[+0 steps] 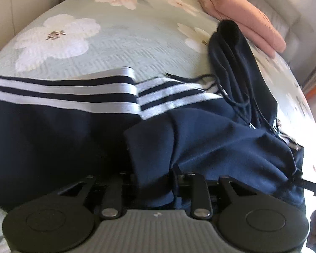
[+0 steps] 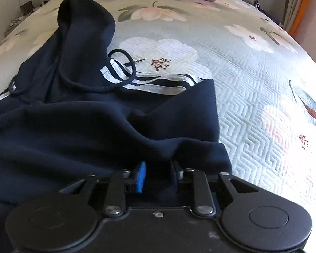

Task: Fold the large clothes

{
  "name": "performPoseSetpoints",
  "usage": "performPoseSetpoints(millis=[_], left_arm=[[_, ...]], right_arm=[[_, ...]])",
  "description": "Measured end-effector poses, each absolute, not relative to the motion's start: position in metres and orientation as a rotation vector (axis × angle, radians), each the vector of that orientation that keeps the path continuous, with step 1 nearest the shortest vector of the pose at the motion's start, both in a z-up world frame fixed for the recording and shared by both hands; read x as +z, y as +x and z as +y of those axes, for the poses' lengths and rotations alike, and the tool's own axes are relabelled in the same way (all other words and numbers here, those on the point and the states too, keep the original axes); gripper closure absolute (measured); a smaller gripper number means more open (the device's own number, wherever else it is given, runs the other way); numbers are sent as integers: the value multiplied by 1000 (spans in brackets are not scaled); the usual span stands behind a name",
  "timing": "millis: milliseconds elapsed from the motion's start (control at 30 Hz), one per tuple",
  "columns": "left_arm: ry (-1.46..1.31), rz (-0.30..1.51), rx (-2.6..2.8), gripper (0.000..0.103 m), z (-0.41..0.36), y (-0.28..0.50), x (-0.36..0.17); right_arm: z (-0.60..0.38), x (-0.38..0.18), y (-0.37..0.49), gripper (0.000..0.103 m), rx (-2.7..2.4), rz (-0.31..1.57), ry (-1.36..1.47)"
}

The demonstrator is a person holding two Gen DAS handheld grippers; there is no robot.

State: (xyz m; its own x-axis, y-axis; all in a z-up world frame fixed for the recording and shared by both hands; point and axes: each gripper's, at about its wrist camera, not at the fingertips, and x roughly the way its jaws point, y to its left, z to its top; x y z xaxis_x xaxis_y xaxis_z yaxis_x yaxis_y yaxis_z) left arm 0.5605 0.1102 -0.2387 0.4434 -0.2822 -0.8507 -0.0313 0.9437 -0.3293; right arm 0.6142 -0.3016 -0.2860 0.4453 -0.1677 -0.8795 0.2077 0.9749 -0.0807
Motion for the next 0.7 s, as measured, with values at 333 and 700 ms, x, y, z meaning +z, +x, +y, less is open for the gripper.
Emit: performPoseSetpoints(millis=[333,700], left_arm=[[-280,1149,-194,71,123,550,-235],[-255,1156,-176,70,116,554,-236]], right_arm=[[-348,-227,608,63,-331,963,28],[-406,-246,695,22,-265,1153,234]])
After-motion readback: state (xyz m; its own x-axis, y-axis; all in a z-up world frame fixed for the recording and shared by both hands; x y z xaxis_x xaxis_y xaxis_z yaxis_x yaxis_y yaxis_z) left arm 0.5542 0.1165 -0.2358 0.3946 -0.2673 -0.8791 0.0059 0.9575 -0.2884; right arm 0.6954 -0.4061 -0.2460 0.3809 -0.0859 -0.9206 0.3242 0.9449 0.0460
